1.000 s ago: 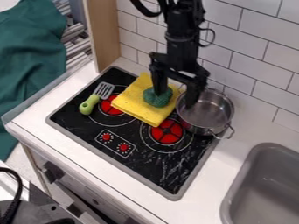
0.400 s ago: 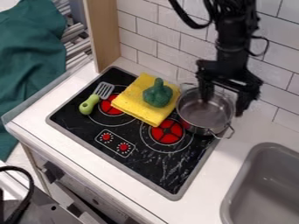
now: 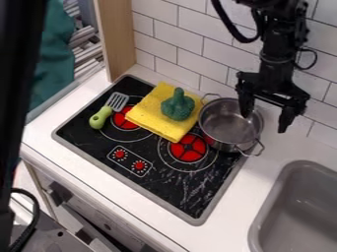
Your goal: Take the sliver pot and put it on the switches of the stove
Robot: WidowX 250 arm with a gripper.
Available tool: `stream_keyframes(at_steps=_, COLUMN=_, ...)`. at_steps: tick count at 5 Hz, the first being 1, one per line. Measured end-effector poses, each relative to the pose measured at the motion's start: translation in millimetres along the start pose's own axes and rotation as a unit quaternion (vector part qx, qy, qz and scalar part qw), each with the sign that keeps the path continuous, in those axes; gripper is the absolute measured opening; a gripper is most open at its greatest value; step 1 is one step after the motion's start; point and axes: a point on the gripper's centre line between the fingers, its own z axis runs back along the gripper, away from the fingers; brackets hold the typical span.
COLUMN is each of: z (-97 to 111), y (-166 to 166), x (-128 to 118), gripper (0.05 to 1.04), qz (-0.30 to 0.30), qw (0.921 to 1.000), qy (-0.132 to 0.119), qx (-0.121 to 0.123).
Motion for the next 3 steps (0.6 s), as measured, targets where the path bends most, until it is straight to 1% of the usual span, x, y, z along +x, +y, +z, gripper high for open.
stream_keyframes(at_steps=1, z=-1.6, y=0.8, x=3.6, gripper=1.005, qz=0.0, qw=1.0, qy=0.005, qx=0.002)
stream_keyframes(at_steps=2, z=-10.2, y=2.5, x=-1.9, gripper=1.005, qz=0.002, qw=0.9997, qy=0.023, qx=0.005)
stream_keyframes(at_steps=3, z=-16.0, y=3.9, x=-8.1, gripper=1.005, qz=0.005, qw=0.9995, qy=0.032, qx=0.005)
